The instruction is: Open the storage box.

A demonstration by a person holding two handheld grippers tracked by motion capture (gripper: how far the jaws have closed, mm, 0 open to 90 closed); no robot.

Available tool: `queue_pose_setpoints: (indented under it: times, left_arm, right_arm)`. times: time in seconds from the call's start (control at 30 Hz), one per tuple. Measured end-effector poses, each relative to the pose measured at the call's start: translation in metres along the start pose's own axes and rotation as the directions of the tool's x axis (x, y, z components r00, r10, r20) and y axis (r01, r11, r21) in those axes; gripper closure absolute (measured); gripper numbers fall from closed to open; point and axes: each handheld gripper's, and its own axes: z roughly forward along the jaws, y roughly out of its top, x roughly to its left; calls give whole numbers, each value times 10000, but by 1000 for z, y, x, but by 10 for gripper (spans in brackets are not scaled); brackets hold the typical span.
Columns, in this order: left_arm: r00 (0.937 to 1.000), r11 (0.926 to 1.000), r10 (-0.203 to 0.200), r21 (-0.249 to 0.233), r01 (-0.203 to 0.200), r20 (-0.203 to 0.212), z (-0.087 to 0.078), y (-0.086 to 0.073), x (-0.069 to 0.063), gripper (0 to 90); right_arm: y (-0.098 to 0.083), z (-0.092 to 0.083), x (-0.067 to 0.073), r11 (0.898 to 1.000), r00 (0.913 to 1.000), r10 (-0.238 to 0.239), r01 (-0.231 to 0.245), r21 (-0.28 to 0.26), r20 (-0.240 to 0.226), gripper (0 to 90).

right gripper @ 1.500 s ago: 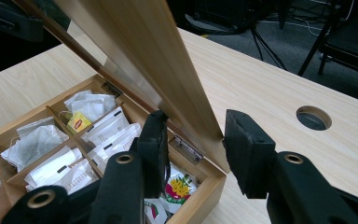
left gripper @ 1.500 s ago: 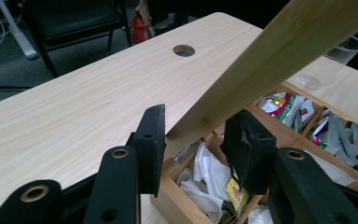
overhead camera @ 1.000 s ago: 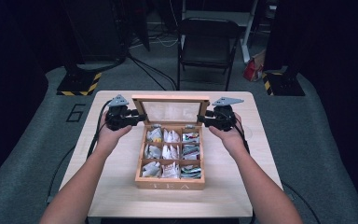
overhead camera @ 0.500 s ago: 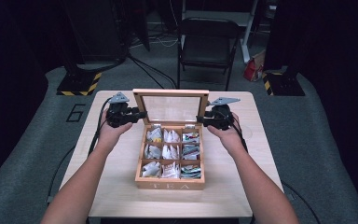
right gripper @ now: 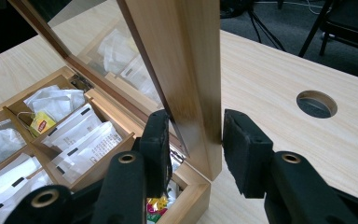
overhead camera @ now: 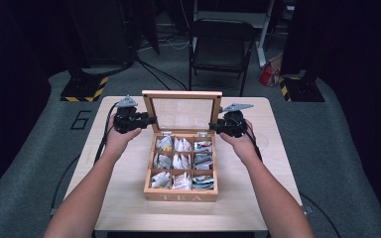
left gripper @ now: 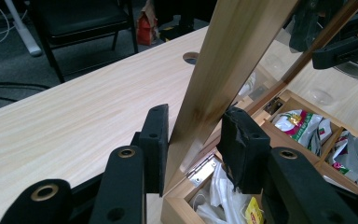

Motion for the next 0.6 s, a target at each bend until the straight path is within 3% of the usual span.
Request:
queue_pose_setpoints:
  times: [0.23,0.33,0.6]
  left_arm:
    - [9999,9999,-136,-48,136,27,3,1,3,630]
    - [9997,9998,-208,-14,208,102,3,1,4,631]
    - [9991,9993,-378,-75,379,165,3,1,8,630]
  right_arm:
    - [2,3,-3,9997,9997,213,-212,73,-79,615]
    - [2,4,-4,10000,9999,40,-40,40,-96,624]
    - [5,5,-6,9997,9996,149,-144,211,-225,637]
